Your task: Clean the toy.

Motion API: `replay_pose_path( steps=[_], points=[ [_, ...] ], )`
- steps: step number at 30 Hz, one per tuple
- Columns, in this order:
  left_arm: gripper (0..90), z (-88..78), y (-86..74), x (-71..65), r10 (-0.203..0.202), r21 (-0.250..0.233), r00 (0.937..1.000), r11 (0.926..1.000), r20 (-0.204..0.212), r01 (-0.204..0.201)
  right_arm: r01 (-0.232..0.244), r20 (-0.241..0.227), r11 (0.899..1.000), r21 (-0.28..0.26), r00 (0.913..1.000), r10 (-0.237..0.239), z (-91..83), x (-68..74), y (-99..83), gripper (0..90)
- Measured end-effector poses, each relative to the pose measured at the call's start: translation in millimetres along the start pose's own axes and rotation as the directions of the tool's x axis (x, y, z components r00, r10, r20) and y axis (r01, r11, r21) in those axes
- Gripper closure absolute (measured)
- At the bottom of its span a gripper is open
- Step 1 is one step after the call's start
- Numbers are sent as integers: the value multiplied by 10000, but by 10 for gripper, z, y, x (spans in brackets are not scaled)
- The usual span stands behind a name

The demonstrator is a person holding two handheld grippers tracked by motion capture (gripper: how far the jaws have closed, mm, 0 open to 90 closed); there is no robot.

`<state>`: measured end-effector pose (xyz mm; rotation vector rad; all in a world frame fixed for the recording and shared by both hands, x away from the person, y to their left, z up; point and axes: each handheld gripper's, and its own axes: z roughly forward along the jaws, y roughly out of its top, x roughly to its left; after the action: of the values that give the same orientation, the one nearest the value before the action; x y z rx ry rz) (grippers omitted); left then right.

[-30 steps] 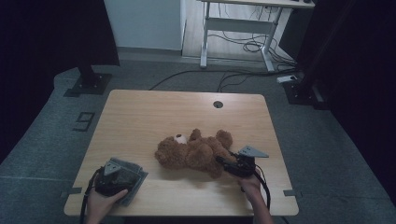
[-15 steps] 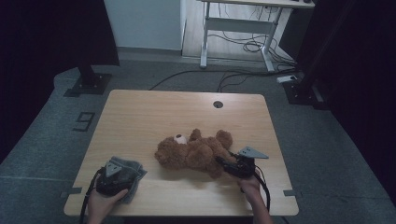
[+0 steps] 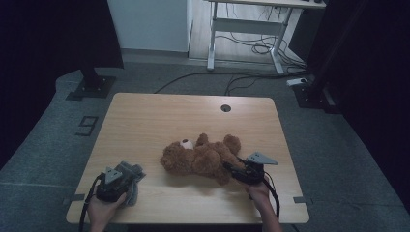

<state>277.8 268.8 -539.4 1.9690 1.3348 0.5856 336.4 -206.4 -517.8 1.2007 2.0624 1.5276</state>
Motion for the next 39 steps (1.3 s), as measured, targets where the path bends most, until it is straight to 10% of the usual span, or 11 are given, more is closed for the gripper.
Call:
replay_pose_path(
  steps=[13,20,29,33,39],
  points=[
    [762,-196,382,-436,799,-1708,9911,9834,1065,-609,54,-30,10000,14,10000,-53,0,-3,5,502],
    [764,-309,735,-752,1450,-2635,9780,9593,1498,-1019,11,-121,10000,-36,9999,-12,-4,-19,-25,503],
    [762,-124,1314,-1495,2888,-3411,9239,9196,2511,-1947,-54,-228,10000,-36,9997,53,17,-43,-35,503],
    [761,165,1396,-1737,2989,-3061,9101,9289,2870,-2085,-82,-278,10000,-8,9996,82,18,-56,-32,505],
    [759,383,1249,-1651,2488,-2797,9175,9463,3104,-1620,-99,-330,9999,-40,9994,98,28,-85,-47,518]
  ],
)
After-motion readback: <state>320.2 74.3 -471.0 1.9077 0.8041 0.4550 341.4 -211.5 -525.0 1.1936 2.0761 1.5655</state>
